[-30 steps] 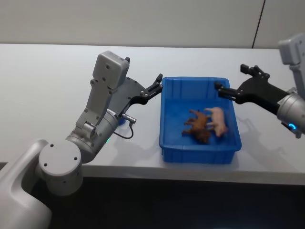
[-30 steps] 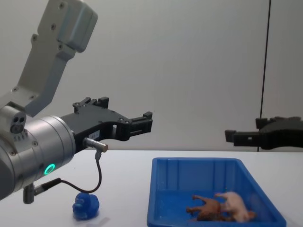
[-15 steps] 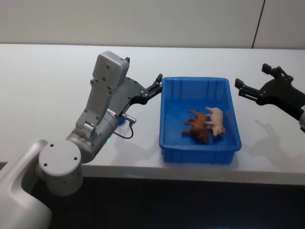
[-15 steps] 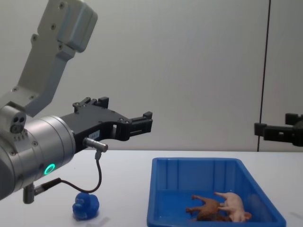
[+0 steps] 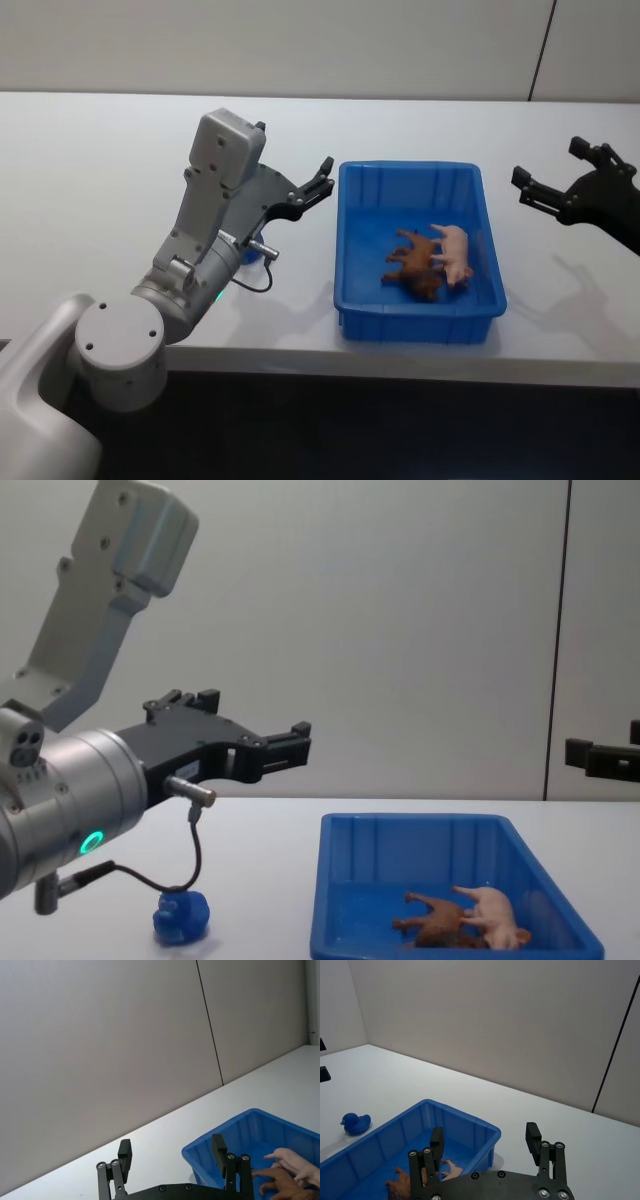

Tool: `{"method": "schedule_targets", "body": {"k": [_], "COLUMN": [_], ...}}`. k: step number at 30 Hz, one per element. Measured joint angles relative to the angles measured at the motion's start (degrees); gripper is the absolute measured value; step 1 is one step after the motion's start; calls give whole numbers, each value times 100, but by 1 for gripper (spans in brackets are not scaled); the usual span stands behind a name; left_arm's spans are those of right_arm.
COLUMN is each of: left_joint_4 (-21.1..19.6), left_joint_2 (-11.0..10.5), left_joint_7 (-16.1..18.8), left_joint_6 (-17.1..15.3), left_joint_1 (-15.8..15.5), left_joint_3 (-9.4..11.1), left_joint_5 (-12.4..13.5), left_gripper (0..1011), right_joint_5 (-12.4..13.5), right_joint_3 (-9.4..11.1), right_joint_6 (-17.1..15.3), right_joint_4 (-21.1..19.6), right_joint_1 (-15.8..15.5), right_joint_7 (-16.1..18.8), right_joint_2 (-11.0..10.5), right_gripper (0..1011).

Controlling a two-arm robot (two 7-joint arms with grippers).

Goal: Pick up the two dolls from the table and place them into the box.

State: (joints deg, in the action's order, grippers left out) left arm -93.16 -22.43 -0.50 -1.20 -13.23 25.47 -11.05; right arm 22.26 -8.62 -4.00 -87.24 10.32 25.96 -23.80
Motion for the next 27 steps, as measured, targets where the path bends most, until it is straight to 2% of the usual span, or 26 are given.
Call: {"method": "schedule_targets", "body": {"k": [5, 13, 27], "left_joint_4": [9, 178, 923], "left_joint_2": [-44, -123, -160], "left_joint_7": [15, -2, -445], "left_joint_6": [-65, -114, 0], "left_joint_1": [35, 102, 4], "left_joint_3": [-38, -118, -294], "left_joint_5": [-32, -219, -636], "left_gripper": [1001, 1001, 1001], "right_joint_5": [38, 69, 99], "right_joint_3": [19, 35, 49], "right_joint_6": [28, 56, 72], "right_joint_4": [-12, -22, -31], "right_joint_1": [-31, -58, -79], "right_joint_7": [-3, -7, -6], "right_joint_2": [-25, -48, -63], "right_gripper": [1001, 1001, 1001]}}
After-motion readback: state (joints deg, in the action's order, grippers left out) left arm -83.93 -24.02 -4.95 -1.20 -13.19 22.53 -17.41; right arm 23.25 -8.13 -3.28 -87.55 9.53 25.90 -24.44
